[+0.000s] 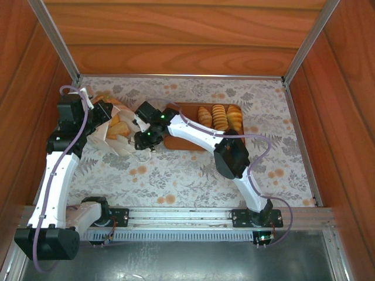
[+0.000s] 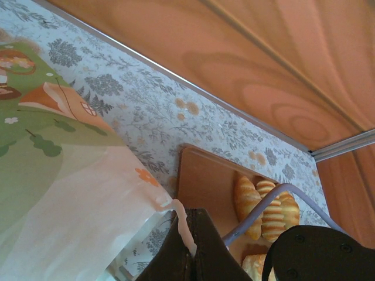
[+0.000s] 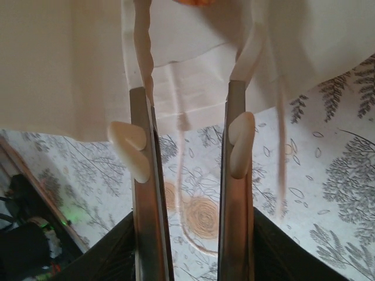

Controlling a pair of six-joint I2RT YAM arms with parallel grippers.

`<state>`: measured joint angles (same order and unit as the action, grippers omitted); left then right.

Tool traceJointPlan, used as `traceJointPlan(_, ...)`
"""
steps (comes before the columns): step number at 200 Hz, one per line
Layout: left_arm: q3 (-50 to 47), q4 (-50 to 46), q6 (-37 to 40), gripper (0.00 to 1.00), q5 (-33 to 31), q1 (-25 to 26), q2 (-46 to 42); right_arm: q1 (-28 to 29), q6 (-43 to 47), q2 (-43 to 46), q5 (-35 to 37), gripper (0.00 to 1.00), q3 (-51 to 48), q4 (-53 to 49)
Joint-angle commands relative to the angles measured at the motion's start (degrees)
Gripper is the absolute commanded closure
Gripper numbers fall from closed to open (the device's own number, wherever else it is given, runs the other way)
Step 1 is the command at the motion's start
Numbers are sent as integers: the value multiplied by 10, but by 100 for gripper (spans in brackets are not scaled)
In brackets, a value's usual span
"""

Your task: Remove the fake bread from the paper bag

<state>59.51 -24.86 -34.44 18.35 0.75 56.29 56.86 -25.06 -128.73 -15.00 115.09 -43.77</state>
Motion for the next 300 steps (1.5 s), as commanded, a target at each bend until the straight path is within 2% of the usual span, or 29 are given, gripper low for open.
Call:
traceJointPlan(1,-3,18,-2,100,5,1,-10,-5,-32,7,-30,67,10,31)
traceJointPlan(80,-4,22,0,100,2,1,-7,-5,37,124,37,76,-99,55)
traceJointPlan(114,-3,26,-2,100,5,1,-2,2,116,170,75,77,-124,13)
traceJointPlan(150,0,30,-3,100,2,1,0,7,192,264,97,78,-197,-23)
traceJointPlan(191,-1,34,-2,100,-7,1,2,7,235,403,133,79,-295,-69)
traceJointPlan(219,-2,39,-1,100,-16,2,2,5,245,462,180,79,-311,-140)
traceJointPlan(247,-2,44,1,100,-18,2,5,2,242,465,265,78,-294,-235)
traceJointPlan(300,-11,46,6,100,-17,2,0,-7,186,361,365,77,-162,-436)
